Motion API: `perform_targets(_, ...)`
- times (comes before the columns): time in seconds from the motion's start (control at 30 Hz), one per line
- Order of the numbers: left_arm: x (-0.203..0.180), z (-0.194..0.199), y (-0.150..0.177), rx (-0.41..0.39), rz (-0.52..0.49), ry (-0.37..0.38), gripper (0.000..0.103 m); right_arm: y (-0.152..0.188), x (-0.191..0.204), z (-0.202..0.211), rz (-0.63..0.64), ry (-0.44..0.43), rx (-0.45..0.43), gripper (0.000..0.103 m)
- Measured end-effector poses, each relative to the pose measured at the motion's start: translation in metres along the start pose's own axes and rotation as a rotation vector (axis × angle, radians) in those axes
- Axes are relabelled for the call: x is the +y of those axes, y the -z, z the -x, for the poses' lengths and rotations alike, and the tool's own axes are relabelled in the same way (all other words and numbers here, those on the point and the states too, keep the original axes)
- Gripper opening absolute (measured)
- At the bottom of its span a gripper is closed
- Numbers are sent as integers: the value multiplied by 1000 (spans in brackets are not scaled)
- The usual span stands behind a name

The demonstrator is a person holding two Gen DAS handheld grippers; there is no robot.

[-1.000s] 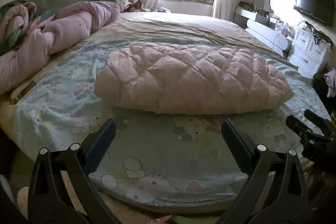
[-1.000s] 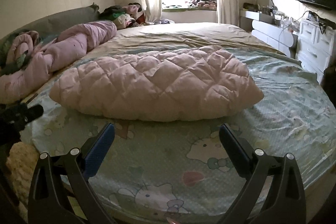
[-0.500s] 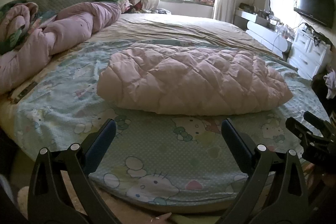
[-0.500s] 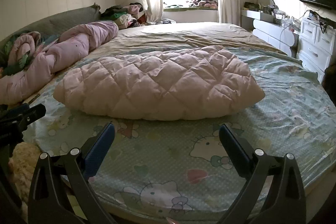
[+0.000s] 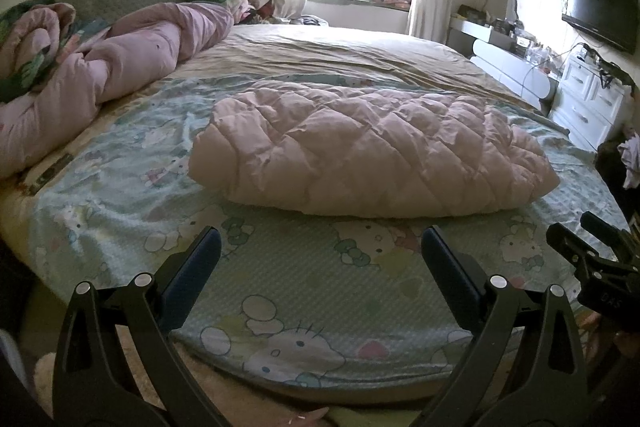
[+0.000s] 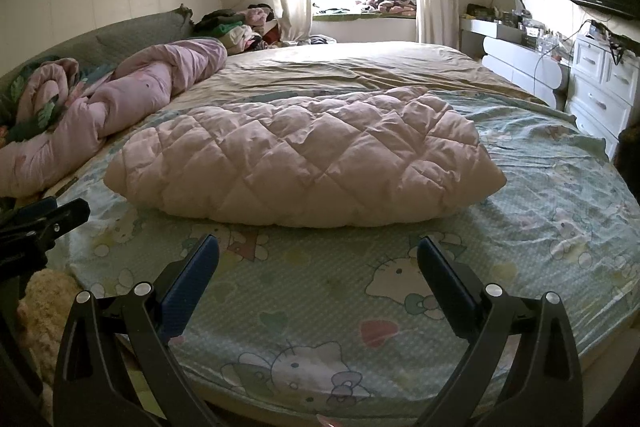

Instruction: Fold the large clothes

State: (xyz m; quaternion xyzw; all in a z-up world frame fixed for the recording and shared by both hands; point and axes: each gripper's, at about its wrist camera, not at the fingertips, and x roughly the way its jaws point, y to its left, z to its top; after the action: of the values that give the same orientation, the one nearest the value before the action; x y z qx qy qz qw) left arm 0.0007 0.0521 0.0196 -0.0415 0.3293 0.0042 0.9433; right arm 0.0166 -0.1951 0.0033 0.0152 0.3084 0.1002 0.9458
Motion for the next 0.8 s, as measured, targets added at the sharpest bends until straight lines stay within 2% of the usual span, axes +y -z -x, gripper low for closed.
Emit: perform_targets(0.8,6,4,3,0,7,-2,94,3,7,2,7,-2,6,99)
